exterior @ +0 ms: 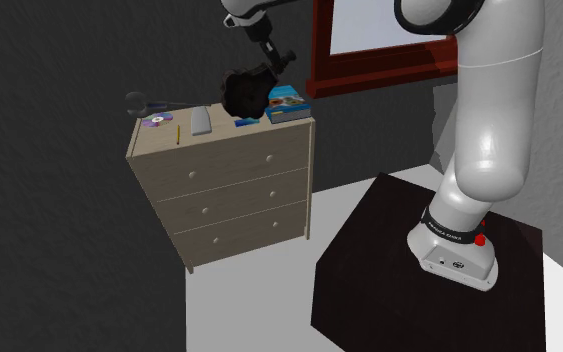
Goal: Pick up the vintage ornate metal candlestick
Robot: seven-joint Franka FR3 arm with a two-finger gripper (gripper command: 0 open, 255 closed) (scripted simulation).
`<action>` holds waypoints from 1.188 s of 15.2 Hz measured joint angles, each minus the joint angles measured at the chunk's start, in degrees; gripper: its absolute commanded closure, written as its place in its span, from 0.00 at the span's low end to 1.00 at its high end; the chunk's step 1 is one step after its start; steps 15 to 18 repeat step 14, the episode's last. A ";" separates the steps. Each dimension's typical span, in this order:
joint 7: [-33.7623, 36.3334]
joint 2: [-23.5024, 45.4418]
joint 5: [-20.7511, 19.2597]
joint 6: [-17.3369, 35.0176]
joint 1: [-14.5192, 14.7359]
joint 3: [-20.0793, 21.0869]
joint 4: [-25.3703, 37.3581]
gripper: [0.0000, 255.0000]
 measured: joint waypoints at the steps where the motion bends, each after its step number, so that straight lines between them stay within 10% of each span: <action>1: -0.17 0.16 0.02 -0.56 0.10 0.04 0.72 1.00; 18: -4.78 4.17 -0.53 -11.28 0.81 -0.37 16.34 1.00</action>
